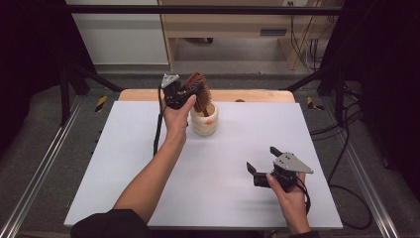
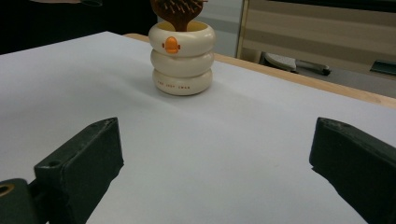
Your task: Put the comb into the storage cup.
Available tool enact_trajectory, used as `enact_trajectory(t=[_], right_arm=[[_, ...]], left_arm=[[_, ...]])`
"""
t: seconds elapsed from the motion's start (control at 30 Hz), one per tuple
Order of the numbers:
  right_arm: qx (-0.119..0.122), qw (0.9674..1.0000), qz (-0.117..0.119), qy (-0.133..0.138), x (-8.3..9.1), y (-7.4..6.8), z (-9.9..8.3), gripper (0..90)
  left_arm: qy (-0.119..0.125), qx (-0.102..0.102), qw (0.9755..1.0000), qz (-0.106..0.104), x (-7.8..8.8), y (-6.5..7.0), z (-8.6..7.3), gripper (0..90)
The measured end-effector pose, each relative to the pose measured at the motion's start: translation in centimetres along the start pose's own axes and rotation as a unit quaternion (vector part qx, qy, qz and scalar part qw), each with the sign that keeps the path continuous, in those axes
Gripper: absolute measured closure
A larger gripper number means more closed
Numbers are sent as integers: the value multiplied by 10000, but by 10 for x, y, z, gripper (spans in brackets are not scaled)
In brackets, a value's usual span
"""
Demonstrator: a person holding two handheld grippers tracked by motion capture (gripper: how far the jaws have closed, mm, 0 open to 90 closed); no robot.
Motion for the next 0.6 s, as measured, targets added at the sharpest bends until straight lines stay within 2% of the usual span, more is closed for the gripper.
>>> enact_trajectory(t=[0.6], right_arm=[[-4,10000,10,-16,0,-1,0,29]], left_arm=[[28,37,10000,-28,0,1,-1,511]])
Point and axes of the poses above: each handheld gripper's, and its own axes: x roughly backward along the jaws, z roughly out of its top, y roughly to its right, the point moved 4 cm from there along -x, roughly forward along the jaws, and after that the axes turned 6 degrees about -y, right-handed, at the moved point
